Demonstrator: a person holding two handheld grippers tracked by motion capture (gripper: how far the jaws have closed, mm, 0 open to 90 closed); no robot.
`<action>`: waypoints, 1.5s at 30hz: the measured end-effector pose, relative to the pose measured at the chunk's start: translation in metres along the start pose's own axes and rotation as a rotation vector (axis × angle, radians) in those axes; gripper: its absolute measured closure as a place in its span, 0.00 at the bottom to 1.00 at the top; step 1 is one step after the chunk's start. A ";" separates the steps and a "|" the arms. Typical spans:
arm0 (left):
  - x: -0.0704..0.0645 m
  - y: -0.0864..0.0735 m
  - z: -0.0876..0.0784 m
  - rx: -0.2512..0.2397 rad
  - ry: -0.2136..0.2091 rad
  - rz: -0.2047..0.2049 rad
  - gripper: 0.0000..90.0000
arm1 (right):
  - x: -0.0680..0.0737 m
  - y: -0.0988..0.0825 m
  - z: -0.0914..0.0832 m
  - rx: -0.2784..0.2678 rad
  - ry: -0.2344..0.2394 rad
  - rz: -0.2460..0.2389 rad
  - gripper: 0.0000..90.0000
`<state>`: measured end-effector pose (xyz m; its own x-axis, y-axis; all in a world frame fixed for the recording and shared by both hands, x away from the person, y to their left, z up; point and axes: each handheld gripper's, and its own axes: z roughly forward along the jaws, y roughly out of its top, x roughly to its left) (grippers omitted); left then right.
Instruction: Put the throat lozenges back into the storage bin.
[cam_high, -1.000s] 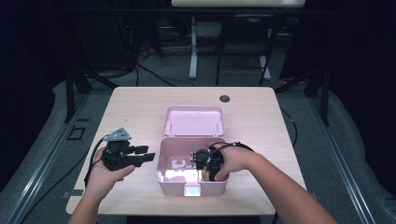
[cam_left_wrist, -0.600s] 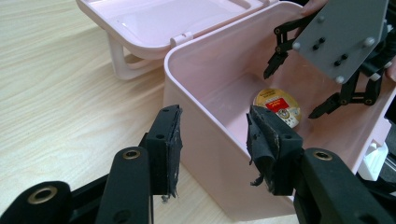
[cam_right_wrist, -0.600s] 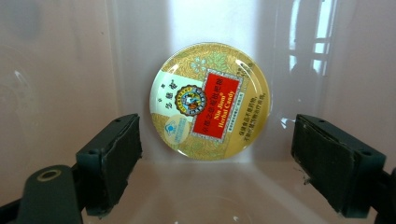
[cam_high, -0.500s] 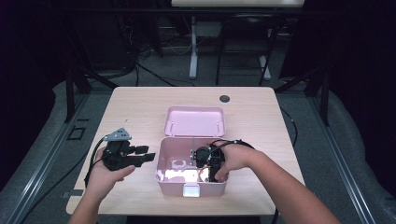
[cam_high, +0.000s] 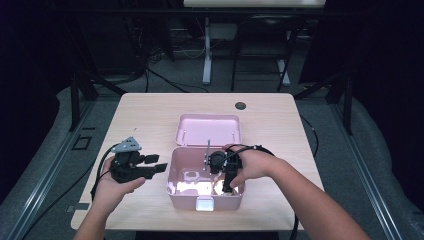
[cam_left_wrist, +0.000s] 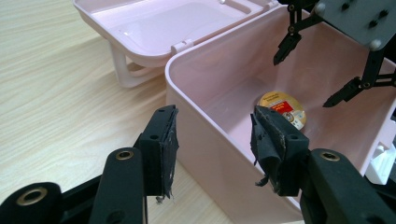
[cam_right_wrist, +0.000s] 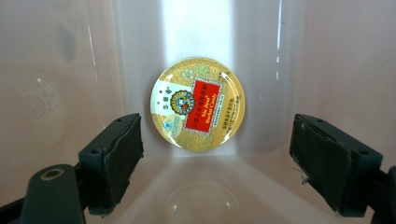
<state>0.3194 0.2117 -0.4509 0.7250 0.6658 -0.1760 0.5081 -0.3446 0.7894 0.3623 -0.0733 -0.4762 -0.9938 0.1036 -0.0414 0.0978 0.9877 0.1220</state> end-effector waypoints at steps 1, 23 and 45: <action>0.000 0.000 0.000 0.000 -0.002 0.001 0.56 | 0.000 0.000 -0.002 -0.004 0.002 0.013 0.19; -0.007 0.002 0.000 -0.009 -0.034 0.026 0.56 | 0.004 -0.005 -0.041 -0.060 -0.033 0.070 0.17; -0.008 0.001 0.001 -0.006 -0.034 0.019 0.63 | -0.002 -0.017 -0.060 -0.101 -0.056 0.128 0.25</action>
<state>0.3144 0.2056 -0.4490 0.7495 0.6367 -0.1810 0.4918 -0.3526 0.7961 0.3598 -0.0978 -0.4186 -0.9687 0.2370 -0.0743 0.2147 0.9495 0.2289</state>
